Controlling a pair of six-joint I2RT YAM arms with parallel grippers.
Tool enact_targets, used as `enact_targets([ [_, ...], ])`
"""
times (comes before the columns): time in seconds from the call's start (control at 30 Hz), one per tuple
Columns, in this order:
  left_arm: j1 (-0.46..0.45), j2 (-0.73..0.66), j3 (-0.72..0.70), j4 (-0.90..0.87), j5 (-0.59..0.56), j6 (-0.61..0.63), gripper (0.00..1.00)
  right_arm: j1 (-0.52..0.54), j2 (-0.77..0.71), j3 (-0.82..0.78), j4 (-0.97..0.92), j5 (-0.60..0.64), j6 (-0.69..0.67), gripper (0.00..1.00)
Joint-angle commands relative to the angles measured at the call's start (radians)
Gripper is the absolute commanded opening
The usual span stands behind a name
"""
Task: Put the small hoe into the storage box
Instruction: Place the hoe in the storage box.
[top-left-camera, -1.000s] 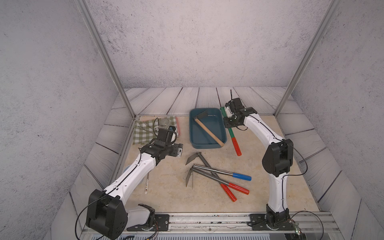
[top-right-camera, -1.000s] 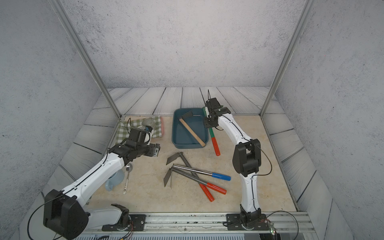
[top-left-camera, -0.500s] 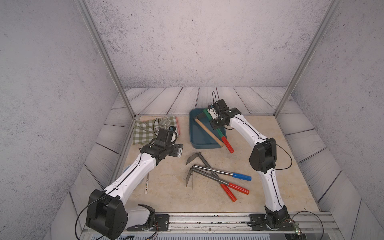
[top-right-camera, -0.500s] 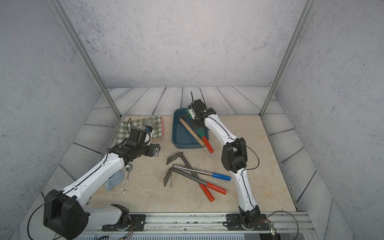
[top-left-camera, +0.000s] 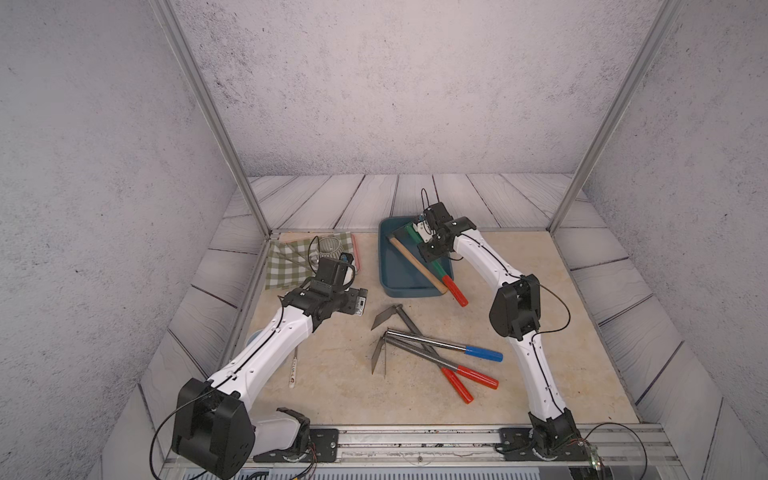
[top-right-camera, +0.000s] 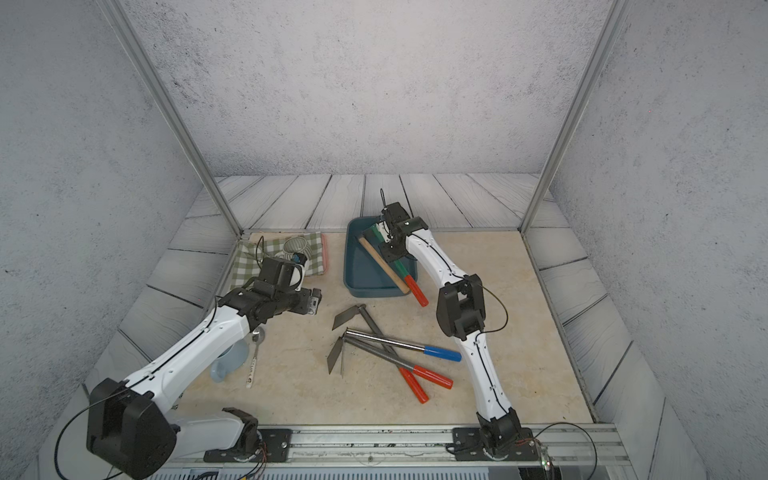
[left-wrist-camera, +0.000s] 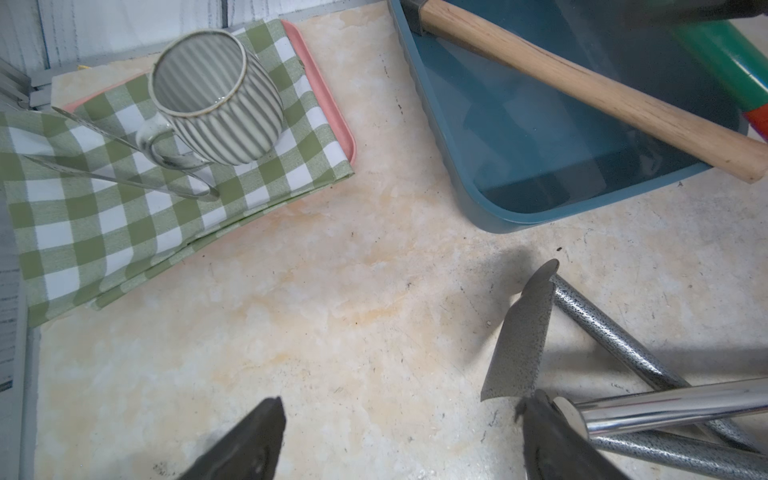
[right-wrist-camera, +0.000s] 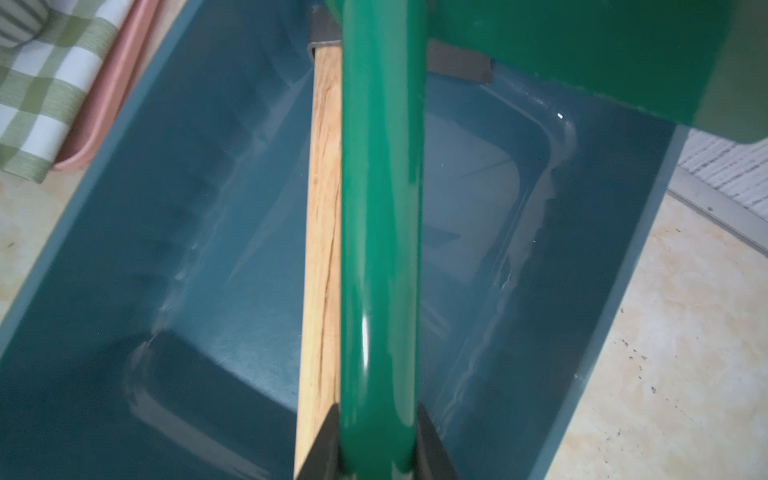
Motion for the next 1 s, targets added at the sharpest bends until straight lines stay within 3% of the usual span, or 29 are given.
enact_targets([
  [0.0,-0.009,0.008,0.000,-0.016,-0.010,0.017,0.91,0.000,-0.011,0.050,0.025,0.014,-0.019,0.19],
  [0.37,-0.012,0.009,0.001,-0.016,-0.012,0.020,0.91,0.001,0.010,0.044,0.031,0.056,-0.040,0.40],
  [0.67,-0.012,0.008,0.001,-0.018,-0.015,0.022,0.91,0.000,0.001,0.032,0.035,0.095,-0.038,0.43],
  [0.77,-0.014,0.010,0.001,-0.016,-0.013,0.022,0.91,-0.001,-0.053,-0.008,0.048,0.112,-0.011,0.46],
  [0.97,-0.014,0.009,0.003,-0.017,-0.013,0.023,0.91,0.001,-0.262,-0.260,0.119,0.099,0.038,0.60],
])
